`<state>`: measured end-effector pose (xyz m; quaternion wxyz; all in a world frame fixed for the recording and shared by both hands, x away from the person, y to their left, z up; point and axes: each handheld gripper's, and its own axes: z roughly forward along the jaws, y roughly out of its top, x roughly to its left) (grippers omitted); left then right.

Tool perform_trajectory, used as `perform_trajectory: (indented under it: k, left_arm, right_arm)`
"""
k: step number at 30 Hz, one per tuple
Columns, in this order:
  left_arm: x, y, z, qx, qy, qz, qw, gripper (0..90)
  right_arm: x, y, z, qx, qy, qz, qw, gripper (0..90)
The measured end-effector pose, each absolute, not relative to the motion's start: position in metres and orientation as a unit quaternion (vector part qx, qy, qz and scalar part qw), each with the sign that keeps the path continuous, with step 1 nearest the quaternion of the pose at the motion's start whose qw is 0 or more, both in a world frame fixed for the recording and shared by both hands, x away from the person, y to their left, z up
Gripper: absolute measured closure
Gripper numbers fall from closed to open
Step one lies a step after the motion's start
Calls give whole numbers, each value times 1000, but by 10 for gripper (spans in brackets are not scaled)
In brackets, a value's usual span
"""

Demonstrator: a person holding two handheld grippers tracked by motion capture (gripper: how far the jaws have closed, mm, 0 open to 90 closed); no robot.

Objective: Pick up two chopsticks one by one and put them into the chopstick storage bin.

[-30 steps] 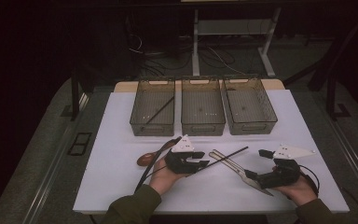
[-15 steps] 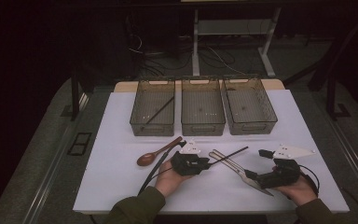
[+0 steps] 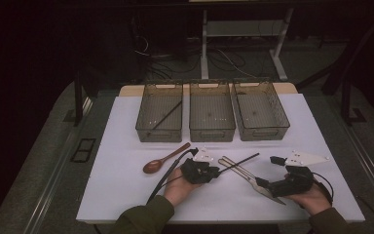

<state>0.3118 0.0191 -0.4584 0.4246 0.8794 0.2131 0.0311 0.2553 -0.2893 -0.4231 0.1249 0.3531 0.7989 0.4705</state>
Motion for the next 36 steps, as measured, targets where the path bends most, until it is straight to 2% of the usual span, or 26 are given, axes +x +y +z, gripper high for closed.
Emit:
perform_trajectory:
  k: [8, 22, 36]
  left_arm:
    - [312, 19, -458, 880, 217, 34, 421, 847]
    - [312, 24, -444, 873, 215, 29, 437, 852]
    - [313, 48, -423, 867, 220, 18, 447, 852]
  right_arm:
    - [255, -289, -423, 353, 799, 471, 125, 30]
    - [255, -290, -423, 353, 798, 472, 125, 31]
    - [255, -290, -423, 351, 798, 474, 127, 31]
